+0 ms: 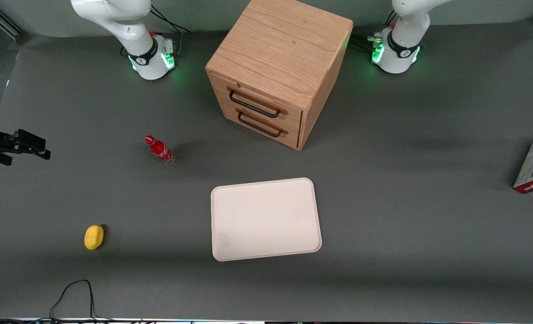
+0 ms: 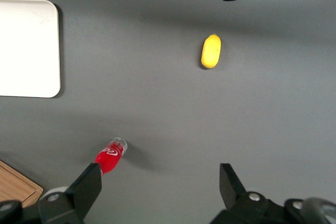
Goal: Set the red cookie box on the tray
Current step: 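Lower the open left gripper over the standing red cookie box, then close the left gripper on the top of the red cookie box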
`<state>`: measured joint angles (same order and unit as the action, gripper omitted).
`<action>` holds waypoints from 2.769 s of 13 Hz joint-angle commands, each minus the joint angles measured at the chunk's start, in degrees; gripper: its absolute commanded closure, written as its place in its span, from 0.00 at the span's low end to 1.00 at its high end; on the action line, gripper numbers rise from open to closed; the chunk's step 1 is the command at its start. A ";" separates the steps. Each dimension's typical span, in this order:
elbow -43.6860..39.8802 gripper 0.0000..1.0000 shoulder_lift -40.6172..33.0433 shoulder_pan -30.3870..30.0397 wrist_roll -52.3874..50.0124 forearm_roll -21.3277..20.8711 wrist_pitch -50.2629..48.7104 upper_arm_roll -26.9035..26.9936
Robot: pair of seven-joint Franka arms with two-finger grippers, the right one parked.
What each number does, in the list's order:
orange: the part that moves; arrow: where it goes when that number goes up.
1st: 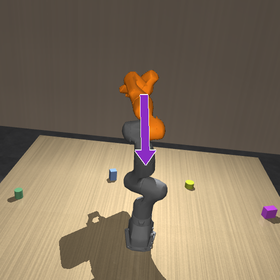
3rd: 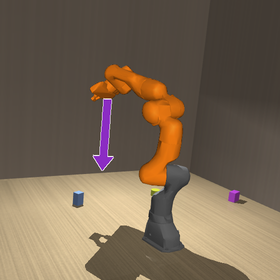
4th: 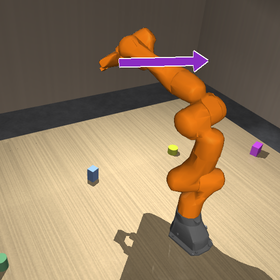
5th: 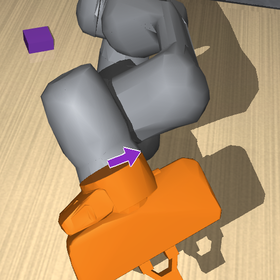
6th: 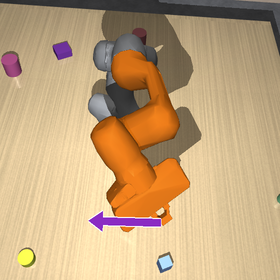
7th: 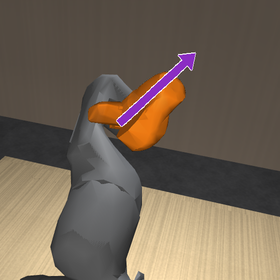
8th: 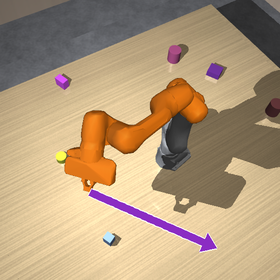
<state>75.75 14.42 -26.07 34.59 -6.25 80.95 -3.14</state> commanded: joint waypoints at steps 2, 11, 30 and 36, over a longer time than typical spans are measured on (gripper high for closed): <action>-13.23 0.00 10.70 -7.93 14.33 -0.96 -1.15 -0.90; -2.05 0.00 14.94 -14.62 32.02 -2.89 16.04 -0.90; 29.28 0.73 15.20 -16.12 37.03 -3.60 52.20 -0.90; 28.84 1.00 14.41 -15.95 37.04 -3.60 51.15 -0.90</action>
<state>103.20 30.98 -41.49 70.96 -9.14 132.38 -3.60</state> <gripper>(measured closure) 0.859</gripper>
